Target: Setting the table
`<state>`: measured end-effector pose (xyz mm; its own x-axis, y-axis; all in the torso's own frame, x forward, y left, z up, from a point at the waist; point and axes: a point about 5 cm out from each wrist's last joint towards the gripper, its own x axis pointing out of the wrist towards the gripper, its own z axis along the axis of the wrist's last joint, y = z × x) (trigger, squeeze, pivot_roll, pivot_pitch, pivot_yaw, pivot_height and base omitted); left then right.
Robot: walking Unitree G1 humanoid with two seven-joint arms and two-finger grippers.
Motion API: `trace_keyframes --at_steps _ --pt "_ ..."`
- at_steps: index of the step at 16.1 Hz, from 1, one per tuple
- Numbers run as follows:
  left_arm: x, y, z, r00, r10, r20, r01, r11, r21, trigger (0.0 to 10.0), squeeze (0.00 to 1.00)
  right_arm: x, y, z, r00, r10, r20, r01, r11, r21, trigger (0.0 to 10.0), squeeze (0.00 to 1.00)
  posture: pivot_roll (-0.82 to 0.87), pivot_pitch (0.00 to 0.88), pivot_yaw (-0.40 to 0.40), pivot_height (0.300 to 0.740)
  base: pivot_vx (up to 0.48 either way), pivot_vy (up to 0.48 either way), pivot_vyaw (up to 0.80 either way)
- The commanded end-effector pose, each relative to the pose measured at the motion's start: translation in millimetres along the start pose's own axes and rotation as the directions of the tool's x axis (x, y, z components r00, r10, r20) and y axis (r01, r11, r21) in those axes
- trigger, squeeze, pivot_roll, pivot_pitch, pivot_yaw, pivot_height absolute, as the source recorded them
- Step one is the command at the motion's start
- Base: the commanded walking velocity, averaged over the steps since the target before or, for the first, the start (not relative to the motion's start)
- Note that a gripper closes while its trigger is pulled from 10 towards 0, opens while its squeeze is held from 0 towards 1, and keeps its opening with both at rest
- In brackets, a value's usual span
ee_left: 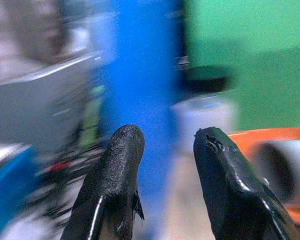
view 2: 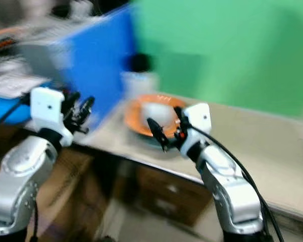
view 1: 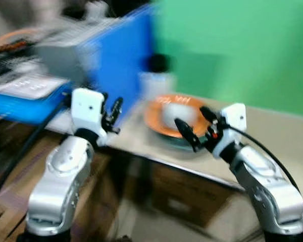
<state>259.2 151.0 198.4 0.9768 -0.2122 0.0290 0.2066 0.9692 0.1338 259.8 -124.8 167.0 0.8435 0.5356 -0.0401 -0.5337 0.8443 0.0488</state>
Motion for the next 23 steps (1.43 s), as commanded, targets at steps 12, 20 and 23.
trace_keyframes --at_steps 12,20,23 --pt "-18.3 -25.3 -5.0 0.944 -0.33 -0.018 0.33 0.944 -0.001 10.0 0.0 5.6 2.1 21.2 0.995 0.055 -0.086 -0.067 0.987 -0.146 10.0 0.0 0.15 0.0 0.002 0.74 0.158 0.0 0.0" --pt "-18.3 -25.3 -5.0 0.944 -0.33 -0.018 0.33 0.944 -0.001 10.0 0.0 5.6 2.1 21.2 0.995 0.055 -0.086 -0.067 0.987 -0.146 10.0 0.0 0.15 0.0 0.002 0.74 0.0 0.0 0.0" --pt "-18.3 -25.3 -5.0 0.944 -0.33 -0.018 0.33 0.944 -0.001 10.0 0.0 5.6 2.1 21.2 0.995 0.055 -0.086 -0.067 0.987 -0.146 10.0 0.0 0.15 0.0 0.002 0.74 0.0 0.0 0.0"
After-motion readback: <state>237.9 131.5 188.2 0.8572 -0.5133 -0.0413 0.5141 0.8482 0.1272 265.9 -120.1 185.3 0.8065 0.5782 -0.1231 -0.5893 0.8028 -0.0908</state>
